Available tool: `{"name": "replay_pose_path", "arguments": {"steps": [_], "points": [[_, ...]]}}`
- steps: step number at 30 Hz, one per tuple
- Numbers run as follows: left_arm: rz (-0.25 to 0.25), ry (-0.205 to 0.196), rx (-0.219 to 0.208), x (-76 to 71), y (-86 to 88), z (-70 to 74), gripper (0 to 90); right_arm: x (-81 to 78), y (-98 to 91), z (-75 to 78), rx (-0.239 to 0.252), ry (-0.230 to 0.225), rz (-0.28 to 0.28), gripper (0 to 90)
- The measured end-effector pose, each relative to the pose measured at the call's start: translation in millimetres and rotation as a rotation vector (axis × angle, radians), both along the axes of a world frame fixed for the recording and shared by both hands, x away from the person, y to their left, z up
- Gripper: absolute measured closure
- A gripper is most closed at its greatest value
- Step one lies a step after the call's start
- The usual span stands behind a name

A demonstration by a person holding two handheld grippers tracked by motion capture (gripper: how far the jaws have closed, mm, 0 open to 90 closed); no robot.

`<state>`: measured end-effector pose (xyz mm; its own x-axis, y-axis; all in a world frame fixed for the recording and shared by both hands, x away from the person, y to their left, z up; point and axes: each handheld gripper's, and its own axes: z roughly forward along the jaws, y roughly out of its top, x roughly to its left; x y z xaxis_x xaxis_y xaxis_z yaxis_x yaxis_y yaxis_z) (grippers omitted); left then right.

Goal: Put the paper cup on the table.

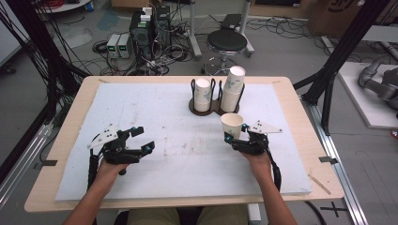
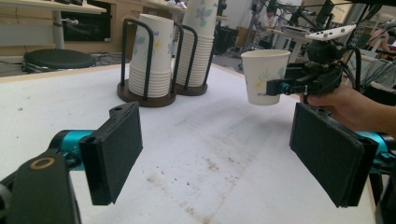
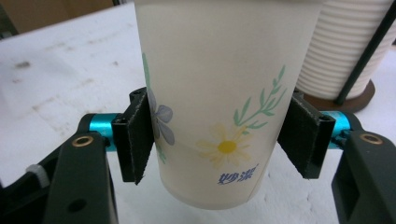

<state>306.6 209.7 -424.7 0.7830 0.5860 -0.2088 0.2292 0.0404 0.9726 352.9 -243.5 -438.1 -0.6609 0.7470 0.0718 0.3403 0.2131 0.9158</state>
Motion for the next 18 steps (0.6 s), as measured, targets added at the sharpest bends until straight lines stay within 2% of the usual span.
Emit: {"name": "replay_pose_path", "arguments": {"steps": [5,9,10,18], "points": [[0.005,0.002,0.004,0.6,-0.2,-0.7,17.1,4.3,0.6,-4.7,-0.023,0.038,-0.005,34.2],[0.005,0.008,0.007,0.8,0.0,-1.1,17.2,7.6,1.1,-11.1,-0.088,0.09,-0.013,34.2],[0.006,0.009,0.007,0.8,0.1,-1.3,17.2,7.7,1.0,-11.1,-0.087,0.098,-0.012,34.2],[0.008,0.012,0.014,1.2,-0.2,-1.8,17.3,-0.8,-4.7,-10.7,-0.183,0.12,0.006,34.6]]}}
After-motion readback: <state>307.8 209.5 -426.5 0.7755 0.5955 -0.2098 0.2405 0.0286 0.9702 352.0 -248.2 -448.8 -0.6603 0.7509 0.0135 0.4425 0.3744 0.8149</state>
